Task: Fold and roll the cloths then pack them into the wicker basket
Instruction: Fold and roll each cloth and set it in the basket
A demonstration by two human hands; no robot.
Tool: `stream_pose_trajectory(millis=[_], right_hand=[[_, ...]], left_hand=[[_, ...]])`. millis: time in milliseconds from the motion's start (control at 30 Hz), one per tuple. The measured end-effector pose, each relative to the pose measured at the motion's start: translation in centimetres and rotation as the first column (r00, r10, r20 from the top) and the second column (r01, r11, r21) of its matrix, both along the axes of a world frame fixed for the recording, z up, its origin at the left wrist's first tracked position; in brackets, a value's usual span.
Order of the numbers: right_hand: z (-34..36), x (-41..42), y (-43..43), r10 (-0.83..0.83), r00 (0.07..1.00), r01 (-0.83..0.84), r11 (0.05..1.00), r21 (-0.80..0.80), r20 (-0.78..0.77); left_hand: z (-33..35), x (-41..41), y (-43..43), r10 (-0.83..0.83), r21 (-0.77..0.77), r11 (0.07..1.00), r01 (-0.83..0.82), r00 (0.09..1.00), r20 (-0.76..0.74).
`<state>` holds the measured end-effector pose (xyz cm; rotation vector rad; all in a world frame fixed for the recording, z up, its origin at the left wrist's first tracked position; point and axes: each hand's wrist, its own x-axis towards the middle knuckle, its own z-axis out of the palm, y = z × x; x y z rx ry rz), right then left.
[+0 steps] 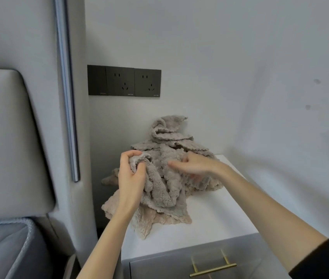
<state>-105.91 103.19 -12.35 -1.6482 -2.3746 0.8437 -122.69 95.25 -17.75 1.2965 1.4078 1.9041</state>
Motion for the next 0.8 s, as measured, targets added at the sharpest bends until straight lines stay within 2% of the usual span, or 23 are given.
stream_pose_trajectory(millis=[100, 167, 267, 300, 367, 433, 500, 567, 633, 700, 733, 800], right_hand=[[-2.1, -0.3, -1.0, 0.006, 0.999, -0.005, 0.999, 0.038, -0.033], [-2.8, 0.0, -1.3, 0.001, 0.991, 0.011, 0.996, 0.090, -0.136], [-2.7, 0.9, -1.9, -0.021, 0.942, 0.047, 0.996, 0.070, -0.335], [-2.4, 1.3, -2.2, -0.056, 0.892, 0.087, 0.995, 0.049, -0.449], [-1.6, 2.6, -2.8, -0.175, 0.706, 0.201, 0.979, -0.042, -0.686], [-0.9, 4.4, -3.0, -0.268, 0.480, 0.249, 0.955, -0.163, -0.835], [-0.4, 6.4, -3.1, -0.314, 0.332, 0.270, 0.935, -0.230, -0.889], [-0.5, 8.4, -3.4, -0.349, 0.263, 0.311, 0.913, -0.264, -0.899], [-1.1, 10.1, -3.7, -0.411, 0.244, 0.363, 0.879, -0.310, -0.878], [-2.1, 11.4, -3.9, -0.455, 0.307, 0.434, 0.848, -0.303, -0.836], [-2.8, 12.0, -3.9, -0.470, 0.364, 0.469, 0.838, -0.278, -0.805], [-4.6, 13.4, -3.9, -0.500, 0.449, 0.515, 0.822, -0.243, -0.740]], left_hand=[[-0.1, 0.4, 0.0, -0.051, -0.033, 0.998, 0.052, 0.997, 0.053], [-0.2, 0.8, -0.3, -0.076, -0.010, 0.997, 0.077, 0.996, 0.049], [0.3, 1.1, -0.9, -0.061, 0.080, 0.995, 0.054, 0.993, 0.097], [0.6, 1.0, -1.0, -0.077, 0.110, 0.992, 0.063, 0.989, 0.124], [0.7, 0.9, -1.1, -0.171, 0.136, 0.979, 0.151, 0.974, 0.147], [0.7, 1.0, -1.4, -0.328, 0.050, 0.945, 0.324, 0.934, 0.139], [0.7, 1.2, -1.8, -0.414, -0.094, 0.901, 0.424, 0.904, 0.106], [0.4, 1.6, -2.0, -0.436, -0.284, 0.871, 0.401, 0.897, -0.070], [-0.3, 2.1, -1.9, -0.423, -0.445, 0.862, 0.243, 0.829, -0.366], [-1.4, 3.1, -1.5, -0.308, -0.407, 0.913, 0.002, 0.656, -0.688], [-1.8, 3.7, -1.3, -0.253, -0.360, 0.930, -0.076, 0.579, -0.775], [-2.8, 5.5, -0.8, -0.257, -0.349, 0.933, -0.095, 0.504, -0.825]])
